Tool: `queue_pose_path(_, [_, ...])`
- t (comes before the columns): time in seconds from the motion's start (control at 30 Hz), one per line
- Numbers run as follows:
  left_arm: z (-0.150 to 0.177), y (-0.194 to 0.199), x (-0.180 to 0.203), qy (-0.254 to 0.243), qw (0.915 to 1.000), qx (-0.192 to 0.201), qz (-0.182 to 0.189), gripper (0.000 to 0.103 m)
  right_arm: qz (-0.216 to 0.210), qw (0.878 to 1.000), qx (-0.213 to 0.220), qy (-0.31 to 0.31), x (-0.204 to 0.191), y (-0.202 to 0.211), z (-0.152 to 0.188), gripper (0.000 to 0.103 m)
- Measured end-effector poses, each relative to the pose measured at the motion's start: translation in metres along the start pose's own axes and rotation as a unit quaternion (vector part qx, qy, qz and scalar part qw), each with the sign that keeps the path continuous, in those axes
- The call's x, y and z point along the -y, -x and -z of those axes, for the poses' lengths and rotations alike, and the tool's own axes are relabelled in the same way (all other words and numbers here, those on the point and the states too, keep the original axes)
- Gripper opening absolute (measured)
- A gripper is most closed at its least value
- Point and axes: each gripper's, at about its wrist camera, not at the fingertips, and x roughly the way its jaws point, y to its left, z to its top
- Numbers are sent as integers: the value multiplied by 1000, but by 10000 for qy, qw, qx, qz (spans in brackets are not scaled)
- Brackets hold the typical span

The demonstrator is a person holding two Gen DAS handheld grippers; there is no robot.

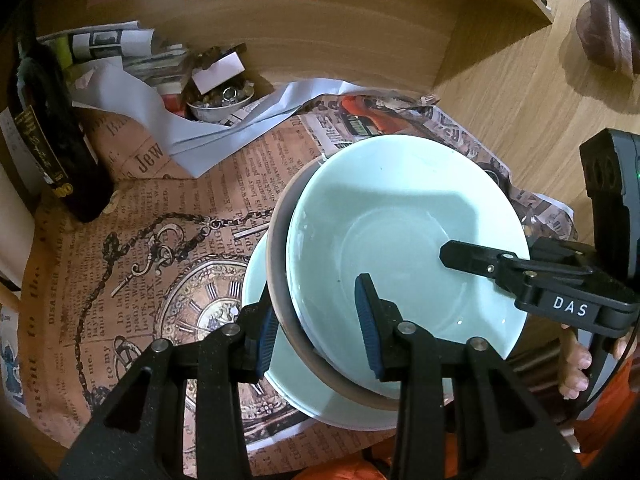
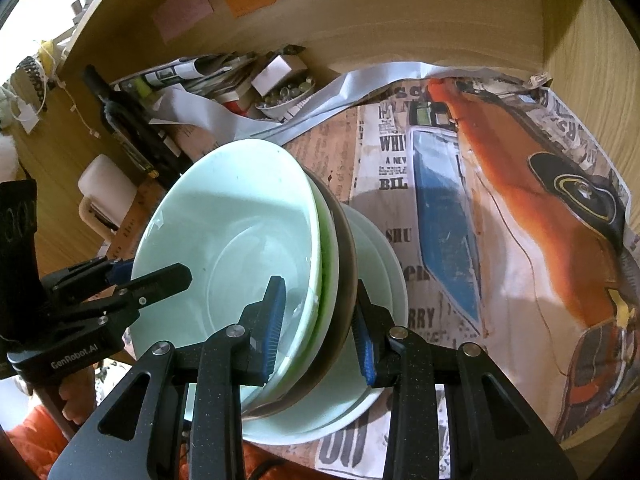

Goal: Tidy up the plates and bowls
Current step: 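Lower the stacked bowls onto the mint-green plate with both grippers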

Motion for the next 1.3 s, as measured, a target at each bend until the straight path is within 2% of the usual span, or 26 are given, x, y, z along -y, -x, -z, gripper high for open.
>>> queue_pose_path(0.57, [2,-7,-7,51,9999,-12,105,37,-118,9998,23,-138,3,-6,-4,30])
queue_pose_path(0.87, [2,-12,-16,291,9991,-97,293,37,-137,9998,150,-70,0,-5,-7,34])
queue_pose_path(1.03, [3,1,-17,218,9994,257,6,37,53,9995,297,118,-7,-1,-8,37])
queue_pose_path(1.2, [1,13,-20,217,9987,451,-90,38,141,9981,570,204,-8,13,-9,37])
queue_pose_path(1.3, [1,23,-20,204,9977,616,-186,43,220,9957,838,321,-13,29,-9,38])
